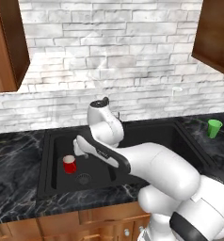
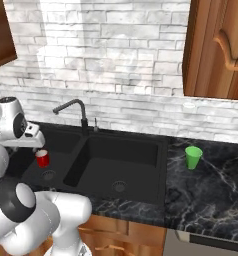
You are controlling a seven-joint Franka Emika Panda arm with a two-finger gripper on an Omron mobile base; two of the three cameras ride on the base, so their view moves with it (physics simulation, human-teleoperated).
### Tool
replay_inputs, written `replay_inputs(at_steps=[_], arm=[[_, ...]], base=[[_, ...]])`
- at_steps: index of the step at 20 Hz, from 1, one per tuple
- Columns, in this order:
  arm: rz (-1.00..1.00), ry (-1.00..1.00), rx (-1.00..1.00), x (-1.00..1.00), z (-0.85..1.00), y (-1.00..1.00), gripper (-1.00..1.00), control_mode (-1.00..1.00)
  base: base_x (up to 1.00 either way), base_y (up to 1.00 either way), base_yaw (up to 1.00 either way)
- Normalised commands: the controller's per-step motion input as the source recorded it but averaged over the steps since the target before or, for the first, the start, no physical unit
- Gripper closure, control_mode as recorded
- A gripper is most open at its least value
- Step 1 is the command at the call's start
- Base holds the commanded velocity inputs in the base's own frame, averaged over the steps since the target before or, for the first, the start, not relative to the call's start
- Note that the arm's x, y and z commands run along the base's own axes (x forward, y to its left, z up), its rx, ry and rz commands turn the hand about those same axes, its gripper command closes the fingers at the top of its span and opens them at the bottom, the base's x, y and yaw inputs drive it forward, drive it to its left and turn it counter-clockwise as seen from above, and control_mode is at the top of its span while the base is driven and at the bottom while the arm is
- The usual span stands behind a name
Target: Move any existing items from the left basin to the right basin for drying. Then move the cup from the counter to the left basin of the sink for washing.
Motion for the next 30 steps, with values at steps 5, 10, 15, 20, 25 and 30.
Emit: replay_inputs(at_steps=[5,10,15,20,25,30], arm=[[0.0,-0.01,-0.02,0.17,-0.29,0.17,-1.0,-1.0],[0.0,0.0,0.0,0.26,-0.31,0.06,-1.0,-1.0],[0.0,0.0,0.0,0.29,-0.33,0.04,-1.0,-1.0],[0.0,0.0,0.0,0.28,-0.4,0.09,-1.0,-1.0],[0.0,0.0,-0.02,0.07,-0.23,0.02,-1.0,-1.0],[0.0,0.0,-0.03,0.03,-0.11,0.05,-1.0,-1.0]], base=[[0.0,0.0,0.0],[0.0,0.0,0.0],[0.0,0.0,0.0],[0.0,0.0,0.0],[0.0,0.0,0.0],[0.0,0.0,0.0]])
